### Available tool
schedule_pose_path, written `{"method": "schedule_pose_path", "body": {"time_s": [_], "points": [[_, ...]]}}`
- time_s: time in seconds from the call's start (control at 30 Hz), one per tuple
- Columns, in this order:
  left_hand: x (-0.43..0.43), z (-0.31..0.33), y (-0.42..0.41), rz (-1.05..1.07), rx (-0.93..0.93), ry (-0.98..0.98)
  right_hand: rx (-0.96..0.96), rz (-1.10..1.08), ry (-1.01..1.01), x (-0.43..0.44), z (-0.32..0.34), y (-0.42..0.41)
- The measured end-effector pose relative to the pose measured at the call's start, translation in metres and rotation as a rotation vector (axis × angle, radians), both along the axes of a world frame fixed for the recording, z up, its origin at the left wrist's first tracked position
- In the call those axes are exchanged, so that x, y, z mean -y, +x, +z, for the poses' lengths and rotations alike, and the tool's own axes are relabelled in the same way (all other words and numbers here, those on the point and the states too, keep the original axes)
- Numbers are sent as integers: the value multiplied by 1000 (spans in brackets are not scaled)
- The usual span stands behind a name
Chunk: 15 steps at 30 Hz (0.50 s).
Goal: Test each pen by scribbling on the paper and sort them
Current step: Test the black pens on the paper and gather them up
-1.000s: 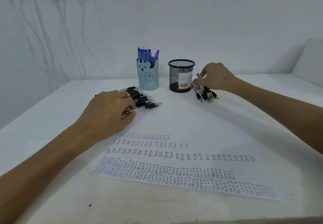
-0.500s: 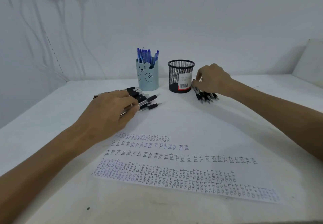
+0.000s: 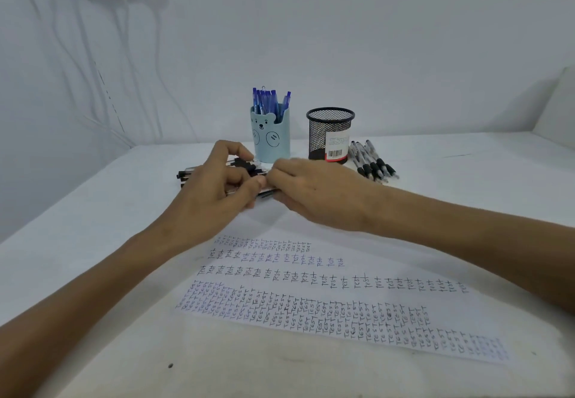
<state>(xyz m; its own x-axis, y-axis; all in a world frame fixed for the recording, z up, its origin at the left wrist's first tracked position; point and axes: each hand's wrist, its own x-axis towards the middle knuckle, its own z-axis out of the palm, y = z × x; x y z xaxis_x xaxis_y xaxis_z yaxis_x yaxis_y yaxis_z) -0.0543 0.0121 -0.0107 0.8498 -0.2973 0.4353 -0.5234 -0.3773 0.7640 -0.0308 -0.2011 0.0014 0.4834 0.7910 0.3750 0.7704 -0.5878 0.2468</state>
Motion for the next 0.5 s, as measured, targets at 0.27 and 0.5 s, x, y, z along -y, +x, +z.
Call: {"method": "schedule_pose_path", "body": {"time_s": [0.27,0.5], "points": [[-8,2,-2,-45,11,9,-97,-81,157,23,-4,-2],[-16,-1,2,-104,153,428,-78,-36,242,32,-15,-3]]}}
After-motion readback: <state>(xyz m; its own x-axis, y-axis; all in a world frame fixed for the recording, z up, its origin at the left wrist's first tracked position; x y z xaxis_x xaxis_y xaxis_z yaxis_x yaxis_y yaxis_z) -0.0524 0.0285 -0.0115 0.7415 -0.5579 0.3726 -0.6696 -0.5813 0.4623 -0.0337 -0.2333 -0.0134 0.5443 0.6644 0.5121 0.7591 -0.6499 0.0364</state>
